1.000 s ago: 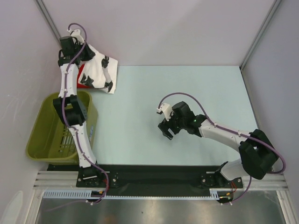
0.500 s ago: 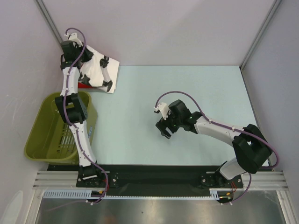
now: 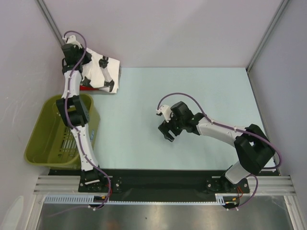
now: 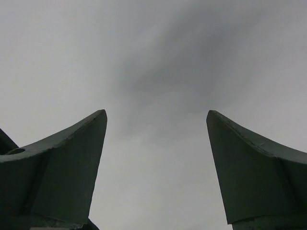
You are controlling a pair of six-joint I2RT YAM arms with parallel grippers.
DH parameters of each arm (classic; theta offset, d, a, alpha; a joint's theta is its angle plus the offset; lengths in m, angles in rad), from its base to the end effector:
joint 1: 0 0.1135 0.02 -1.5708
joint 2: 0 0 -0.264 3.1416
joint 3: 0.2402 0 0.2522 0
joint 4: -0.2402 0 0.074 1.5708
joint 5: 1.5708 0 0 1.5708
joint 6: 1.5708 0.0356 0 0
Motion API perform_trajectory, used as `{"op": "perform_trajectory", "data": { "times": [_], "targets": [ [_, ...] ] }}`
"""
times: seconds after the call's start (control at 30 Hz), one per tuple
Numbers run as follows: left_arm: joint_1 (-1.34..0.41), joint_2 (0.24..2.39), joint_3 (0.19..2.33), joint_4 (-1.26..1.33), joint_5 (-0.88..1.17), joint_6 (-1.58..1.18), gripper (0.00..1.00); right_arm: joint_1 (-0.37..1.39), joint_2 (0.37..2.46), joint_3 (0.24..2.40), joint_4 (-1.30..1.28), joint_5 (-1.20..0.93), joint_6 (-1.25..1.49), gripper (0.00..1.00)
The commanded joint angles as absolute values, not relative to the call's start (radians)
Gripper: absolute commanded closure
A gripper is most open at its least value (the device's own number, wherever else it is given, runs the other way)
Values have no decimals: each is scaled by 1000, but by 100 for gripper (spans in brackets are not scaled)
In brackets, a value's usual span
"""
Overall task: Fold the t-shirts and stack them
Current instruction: Neatly place the folded tshirt to the corner
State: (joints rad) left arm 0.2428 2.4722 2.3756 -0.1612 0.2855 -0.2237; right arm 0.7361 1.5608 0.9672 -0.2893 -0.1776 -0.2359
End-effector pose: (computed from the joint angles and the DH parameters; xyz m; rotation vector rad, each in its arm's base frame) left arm 0.5666 0.1300 0.2858 -0.2238 1.8111 -0.2473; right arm 0.2353 0.2217 0.2060 -1.2299 2.1587 0.4344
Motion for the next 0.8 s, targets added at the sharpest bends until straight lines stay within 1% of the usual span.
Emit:
{"op": "perform_trajectory", "data": {
  "times": [0.0,0.2,0.27,0.3,0.33,0.4,0.43,0.47,0.5,0.53,0.57,0.6,0.67,0.7,0.77],
  "targets": [
    [284,2496,2404,-41,262,-250,100,742,1578,1023,-299,-186,-230,11],
    [287,2536,2447,-37,284,-247,100,742,1601,1048,-310,-183,-233,11],
    [287,2543,2448,-34,282,-247,97,744,1615,1058,-314,-187,-235,11],
    [288,2545,2448,-32,266,-248,86,744,1618,1061,-314,-189,-236,11],
    [288,2546,2448,-32,256,-249,78,744,1624,1065,-313,-189,-235,11],
    [288,2548,2450,-28,224,-250,56,744,1629,1065,-311,-189,-233,11],
    [288,2549,2454,-25,189,-250,51,747,1631,1065,-311,-189,-226,11],
    [288,2543,2459,-26,167,-250,37,747,1629,1063,-311,-187,-222,11],
    [285,2536,2467,-25,151,-245,27,750,1625,1062,-314,-187,-218,11],
    [285,2530,2471,-23,115,-236,20,752,1620,1062,-324,-184,-216,11],
    [275,2520,2473,-26,103,-230,18,755,1602,1057,-330,-176,-210,11],
    [272,2498,2470,-25,98,-224,9,759,1589,1052,-330,-173,-209,11],
    [259,2465,2456,-32,94,-232,5,764,1557,1025,-324,-157,-190,10],
    [252,2418,2416,-29,91,-236,0,764,1525,1014,-319,-152,-180,10],
    [230,2363,2361,-28,77,-247,0,764,1491,982,-302,-140,-161,10]
  ]
}}
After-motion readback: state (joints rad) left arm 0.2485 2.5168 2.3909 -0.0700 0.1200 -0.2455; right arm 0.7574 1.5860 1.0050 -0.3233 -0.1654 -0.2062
